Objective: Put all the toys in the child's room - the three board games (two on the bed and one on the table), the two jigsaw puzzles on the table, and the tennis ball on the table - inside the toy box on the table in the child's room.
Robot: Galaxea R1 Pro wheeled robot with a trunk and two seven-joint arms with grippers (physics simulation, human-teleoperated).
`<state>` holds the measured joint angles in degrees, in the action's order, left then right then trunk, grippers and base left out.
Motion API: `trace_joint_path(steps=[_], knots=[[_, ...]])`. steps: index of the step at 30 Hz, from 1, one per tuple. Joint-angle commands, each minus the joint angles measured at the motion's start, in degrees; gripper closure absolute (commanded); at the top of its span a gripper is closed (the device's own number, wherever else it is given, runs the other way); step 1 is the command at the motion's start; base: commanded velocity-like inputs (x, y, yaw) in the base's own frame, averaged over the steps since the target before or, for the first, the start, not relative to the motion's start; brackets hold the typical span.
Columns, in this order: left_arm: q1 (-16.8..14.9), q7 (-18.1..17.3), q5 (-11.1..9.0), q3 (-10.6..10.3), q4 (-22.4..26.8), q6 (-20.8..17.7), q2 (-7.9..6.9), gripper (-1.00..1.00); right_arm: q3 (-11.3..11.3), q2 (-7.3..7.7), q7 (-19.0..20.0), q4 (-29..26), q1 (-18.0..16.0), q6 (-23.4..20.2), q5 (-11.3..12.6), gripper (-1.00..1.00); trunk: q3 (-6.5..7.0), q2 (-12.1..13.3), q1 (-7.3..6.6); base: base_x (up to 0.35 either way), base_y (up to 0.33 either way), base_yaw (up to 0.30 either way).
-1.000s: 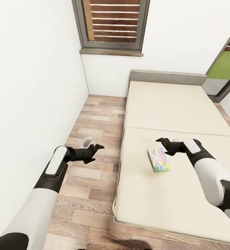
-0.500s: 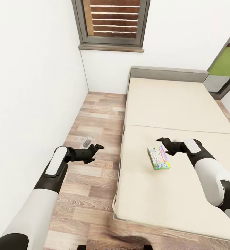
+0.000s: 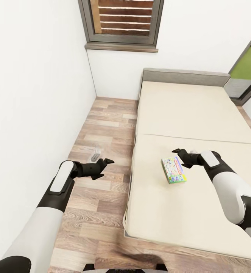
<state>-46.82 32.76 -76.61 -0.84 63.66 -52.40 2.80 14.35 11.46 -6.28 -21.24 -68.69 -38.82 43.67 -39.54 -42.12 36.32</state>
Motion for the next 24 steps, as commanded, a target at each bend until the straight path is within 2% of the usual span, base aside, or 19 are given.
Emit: trace_joint_path(steps=[1,10,24], knots=[[0.0,0.6,-0.6,0.0,0.1,0.0,0.01,-1.0,0.2,-0.02,-0.6,-0.1,0.0,-0.2,0.6,-1.0,-0.15,-0.1,0.01,0.0,0.0,0.0],[0.1,0.6,-0.6,0.0,0.1,-0.1,0.01,-1.0,0.2,0.04,-0.5,-0.1,-0.2,2.4,0.5,-1.0,-0.99,-0.1,0.01,0.0,0.0,0.0],[0.7,0.6,-0.5,0.0,0.1,0.0,-0.01,-1.0,0.1,0.37,-0.5,-0.1,-0.2,3.5,0.5,-1.0,-2.29,-0.1,0.01,0.0,0.0,0.0]])
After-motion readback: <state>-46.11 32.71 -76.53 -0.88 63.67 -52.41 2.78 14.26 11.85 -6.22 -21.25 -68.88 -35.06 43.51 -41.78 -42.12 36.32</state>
